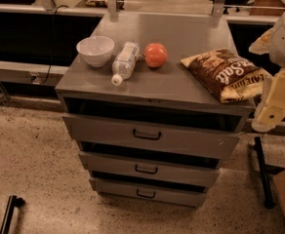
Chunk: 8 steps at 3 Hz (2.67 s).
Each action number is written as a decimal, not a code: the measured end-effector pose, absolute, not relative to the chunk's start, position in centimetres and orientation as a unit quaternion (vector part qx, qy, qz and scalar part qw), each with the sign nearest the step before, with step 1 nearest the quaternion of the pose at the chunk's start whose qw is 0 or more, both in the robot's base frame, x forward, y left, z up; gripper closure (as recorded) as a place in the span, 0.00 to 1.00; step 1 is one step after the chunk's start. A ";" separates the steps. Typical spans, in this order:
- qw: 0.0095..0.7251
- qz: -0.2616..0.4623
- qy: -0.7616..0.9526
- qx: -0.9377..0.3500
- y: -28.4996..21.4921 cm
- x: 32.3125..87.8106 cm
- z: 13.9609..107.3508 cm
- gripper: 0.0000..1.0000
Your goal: Open bottom drawer
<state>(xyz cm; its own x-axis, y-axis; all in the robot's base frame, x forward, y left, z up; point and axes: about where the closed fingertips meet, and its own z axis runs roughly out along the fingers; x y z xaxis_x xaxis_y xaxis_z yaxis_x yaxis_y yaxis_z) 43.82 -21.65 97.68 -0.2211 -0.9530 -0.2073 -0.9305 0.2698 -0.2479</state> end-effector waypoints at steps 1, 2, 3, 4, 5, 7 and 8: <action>0.160 -0.035 0.781 -0.603 -21.6 43.8 97.7 0.00; 0.167 -0.030 0.779 -0.604 -21.5 44.0 97.6 0.00; 0.176 0.015 0.773 -0.610 -19.9 44.7 93.1 0.00; 0.174 0.052 0.763 -0.620 -18.3 45.4 86.9 0.00; 0.173 0.054 0.763 -0.620 -18.1 45.5 86.0 0.00; 0.123 0.187 0.723 -0.653 -12.0 44.1 75.2 0.00; 0.108 0.237 0.679 -0.686 -7.3 41.7 70.4 0.00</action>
Offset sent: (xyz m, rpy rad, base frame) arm 0.0034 0.0023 -0.0085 0.0389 0.0106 0.0122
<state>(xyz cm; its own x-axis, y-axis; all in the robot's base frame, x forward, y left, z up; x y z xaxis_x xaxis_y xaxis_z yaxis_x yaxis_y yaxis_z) 41.65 -7.27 70.44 -0.0346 -0.8809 -0.4720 -0.9832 -0.0547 0.1742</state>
